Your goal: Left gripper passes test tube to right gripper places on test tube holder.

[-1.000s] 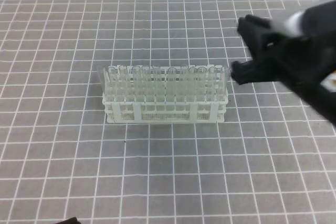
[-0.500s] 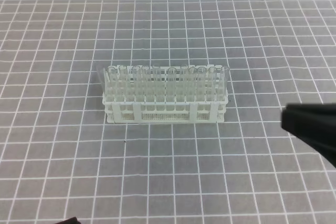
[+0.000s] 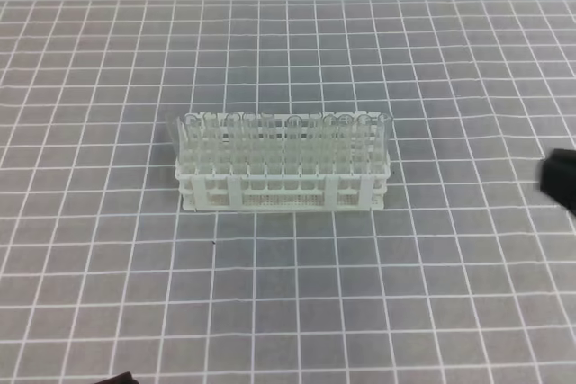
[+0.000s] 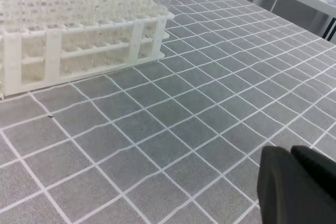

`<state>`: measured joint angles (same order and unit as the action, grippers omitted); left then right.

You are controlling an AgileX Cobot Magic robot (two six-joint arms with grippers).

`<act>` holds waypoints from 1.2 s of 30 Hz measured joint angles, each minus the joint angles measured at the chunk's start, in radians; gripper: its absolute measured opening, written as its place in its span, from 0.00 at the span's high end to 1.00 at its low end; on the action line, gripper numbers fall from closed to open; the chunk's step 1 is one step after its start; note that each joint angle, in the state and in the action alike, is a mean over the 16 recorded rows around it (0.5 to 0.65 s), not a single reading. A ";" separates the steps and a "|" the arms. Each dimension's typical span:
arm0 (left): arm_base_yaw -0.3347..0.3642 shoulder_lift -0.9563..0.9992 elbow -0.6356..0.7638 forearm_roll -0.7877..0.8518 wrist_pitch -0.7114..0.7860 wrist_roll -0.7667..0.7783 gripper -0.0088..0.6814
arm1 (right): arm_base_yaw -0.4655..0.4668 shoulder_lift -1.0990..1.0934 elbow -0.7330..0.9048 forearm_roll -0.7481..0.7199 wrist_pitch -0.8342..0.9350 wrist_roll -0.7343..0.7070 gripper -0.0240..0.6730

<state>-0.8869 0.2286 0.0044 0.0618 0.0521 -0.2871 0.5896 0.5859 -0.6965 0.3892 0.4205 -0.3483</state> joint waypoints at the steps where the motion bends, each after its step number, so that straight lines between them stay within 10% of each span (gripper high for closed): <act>1: 0.000 0.000 0.000 0.000 0.000 0.000 0.99 | -0.022 -0.021 0.020 -0.004 -0.006 0.000 0.98; 16: 0.000 0.003 0.002 0.000 -0.002 0.000 0.99 | -0.390 -0.511 0.475 0.035 -0.118 0.000 0.98; 36: 0.000 0.004 0.003 0.001 0.000 0.000 0.99 | -0.431 -0.601 0.642 -0.134 -0.202 0.178 0.98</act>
<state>-0.8865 0.2329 0.0073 0.0625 0.0524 -0.2875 0.1588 -0.0150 -0.0542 0.2557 0.2181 -0.1703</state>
